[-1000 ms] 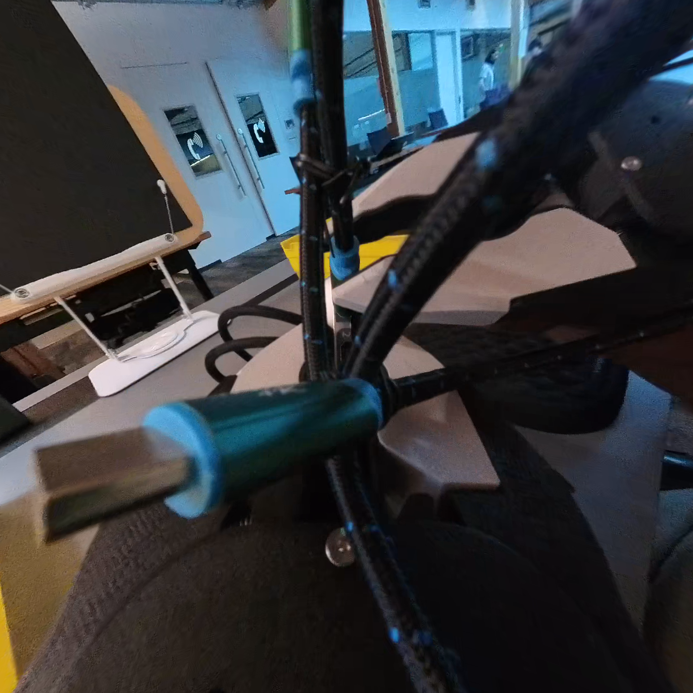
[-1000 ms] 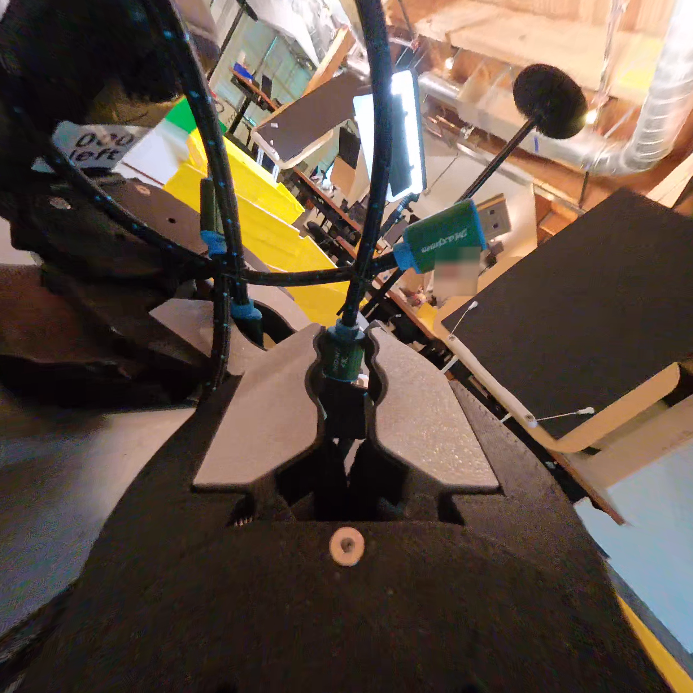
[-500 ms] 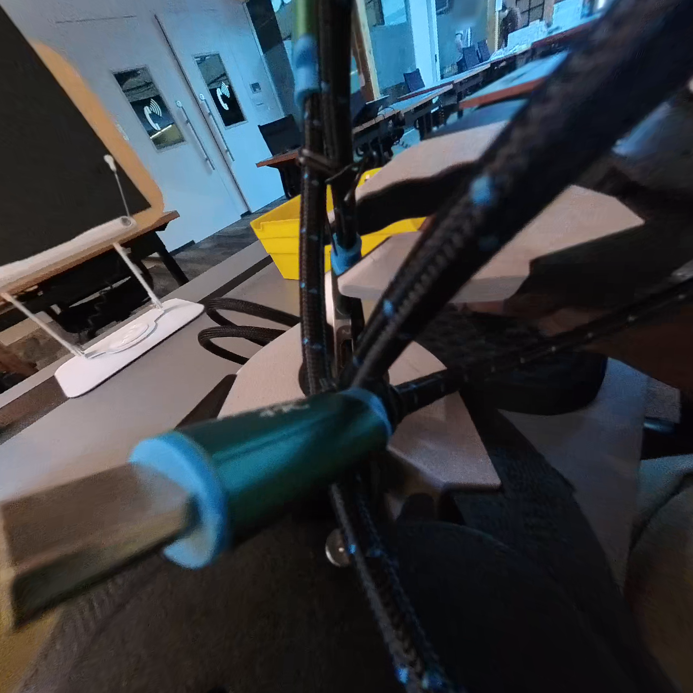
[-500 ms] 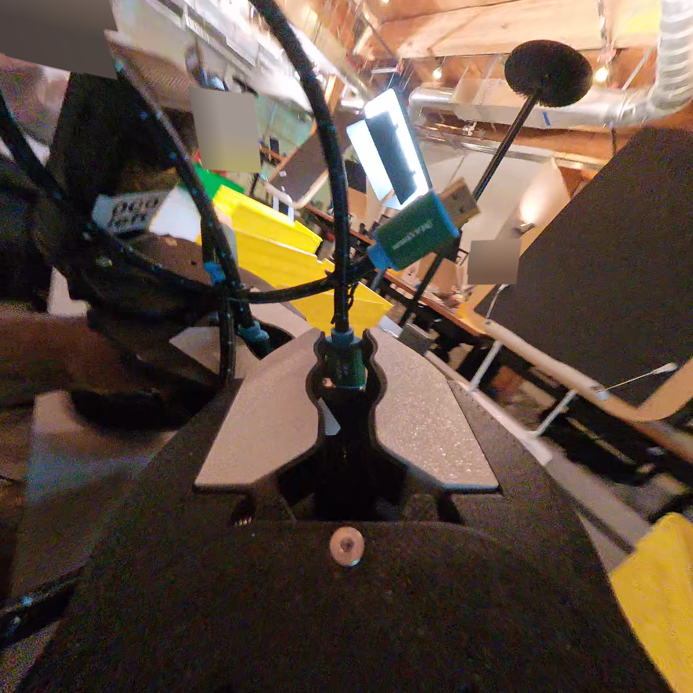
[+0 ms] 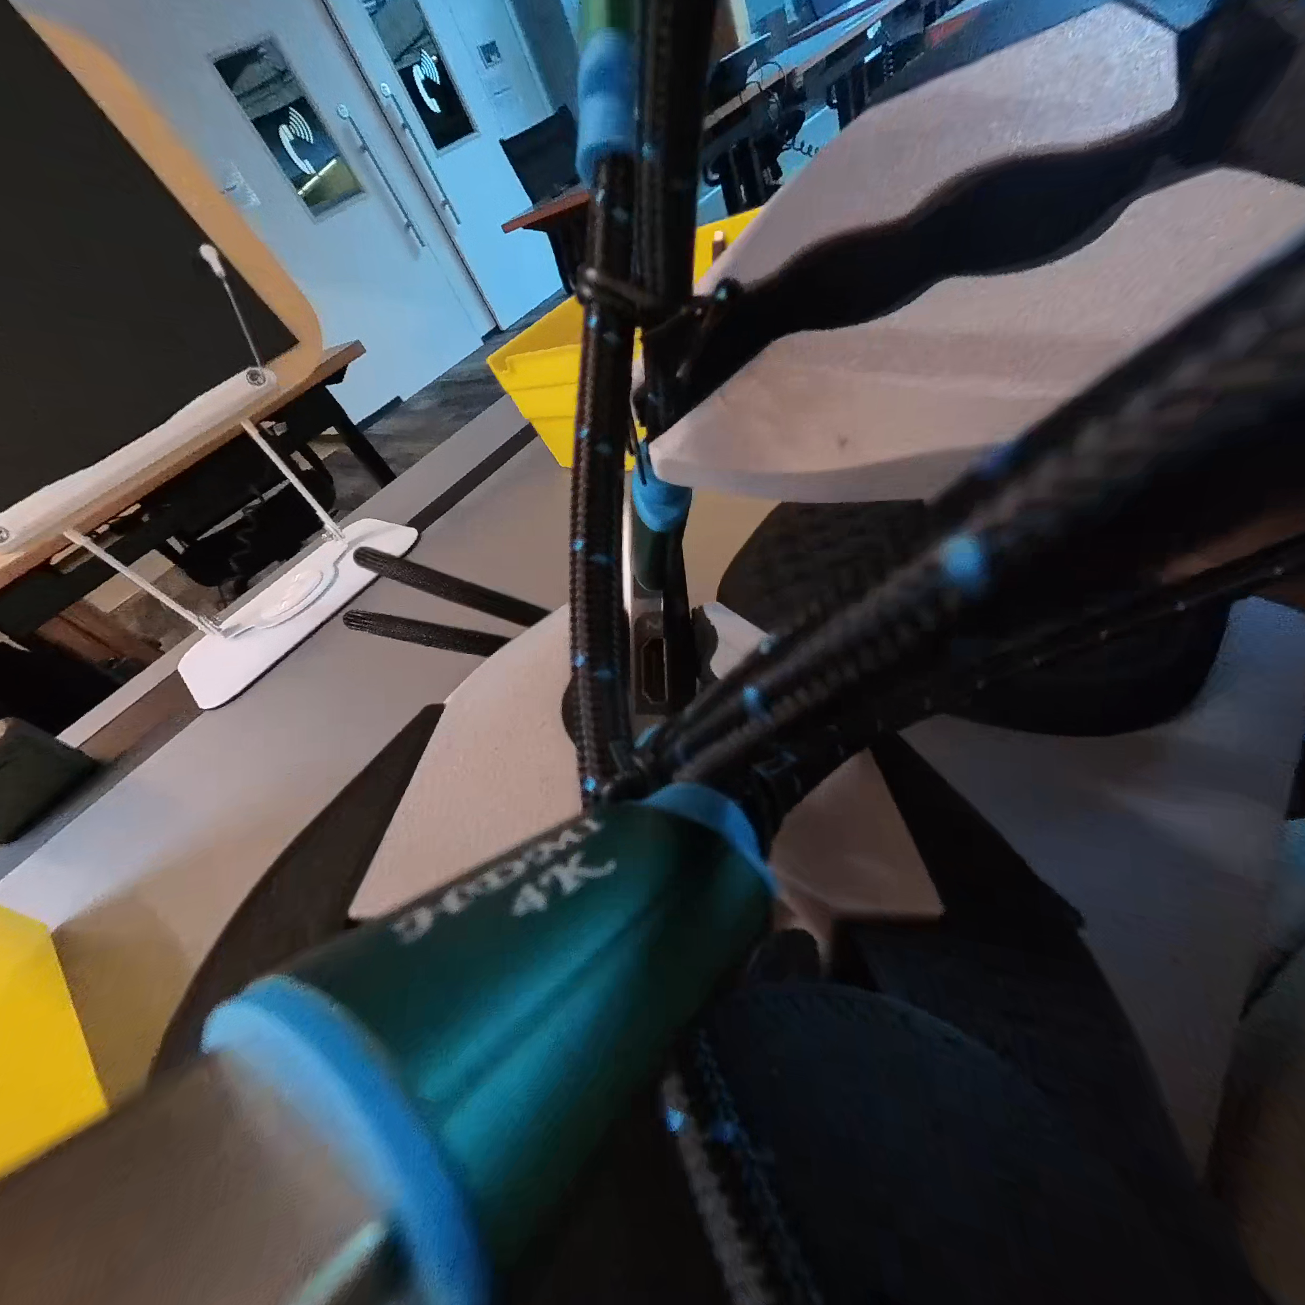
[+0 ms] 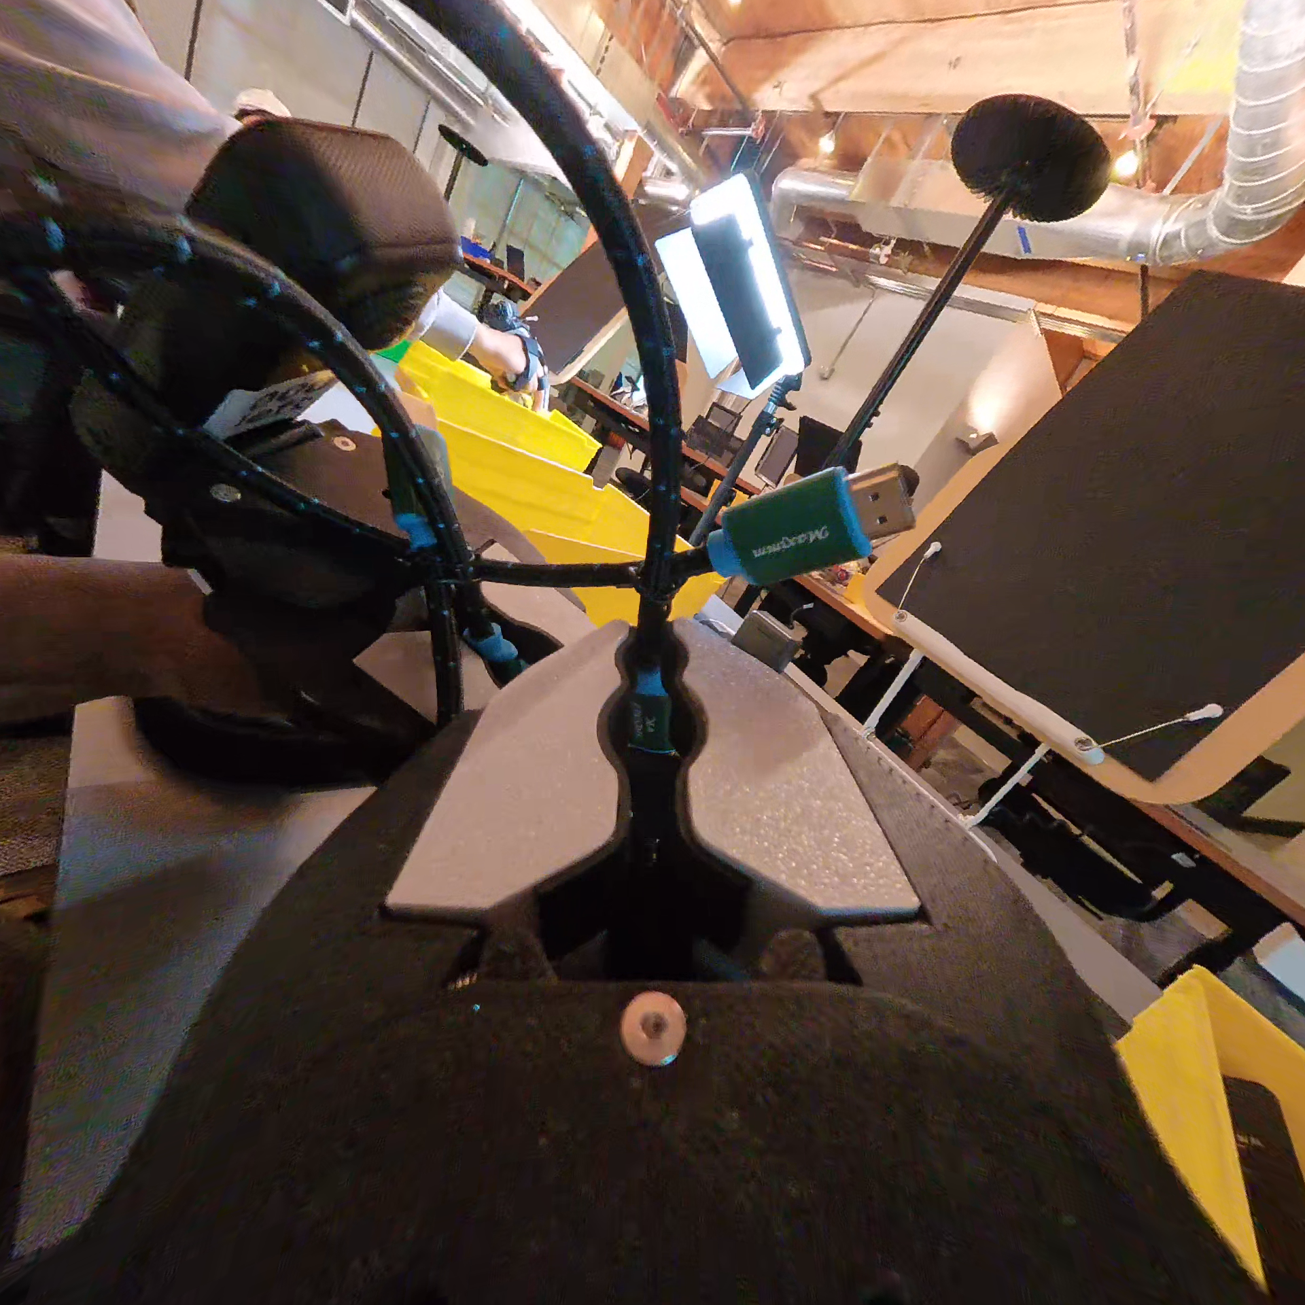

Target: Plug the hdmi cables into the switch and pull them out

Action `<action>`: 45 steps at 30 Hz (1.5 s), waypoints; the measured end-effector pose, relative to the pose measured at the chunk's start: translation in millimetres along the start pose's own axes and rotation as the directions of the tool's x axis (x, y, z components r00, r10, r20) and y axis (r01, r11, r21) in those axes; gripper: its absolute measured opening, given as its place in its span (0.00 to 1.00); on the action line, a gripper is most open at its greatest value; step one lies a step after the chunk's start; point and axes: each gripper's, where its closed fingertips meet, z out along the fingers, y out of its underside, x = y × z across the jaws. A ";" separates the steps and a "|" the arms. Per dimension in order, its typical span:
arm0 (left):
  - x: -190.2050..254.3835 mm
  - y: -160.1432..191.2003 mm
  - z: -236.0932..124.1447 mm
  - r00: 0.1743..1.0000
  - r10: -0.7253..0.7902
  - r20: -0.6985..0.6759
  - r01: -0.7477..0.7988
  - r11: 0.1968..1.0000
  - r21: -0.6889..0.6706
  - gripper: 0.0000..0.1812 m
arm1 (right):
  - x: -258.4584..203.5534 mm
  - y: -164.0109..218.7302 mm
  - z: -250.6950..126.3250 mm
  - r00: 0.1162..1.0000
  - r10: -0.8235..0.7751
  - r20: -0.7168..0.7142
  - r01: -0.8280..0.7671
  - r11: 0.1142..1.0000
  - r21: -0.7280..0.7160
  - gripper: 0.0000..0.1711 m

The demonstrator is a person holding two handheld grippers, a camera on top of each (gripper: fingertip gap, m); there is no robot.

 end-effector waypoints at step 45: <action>-73.3 -4.5 -43.1 0.447 0.838 0.314 -0.730 0.545 -0.413 0.11 | 123.6 -18.7 -119.0 0.869 0.487 -0.087 -0.467 0.865 0.181 0.13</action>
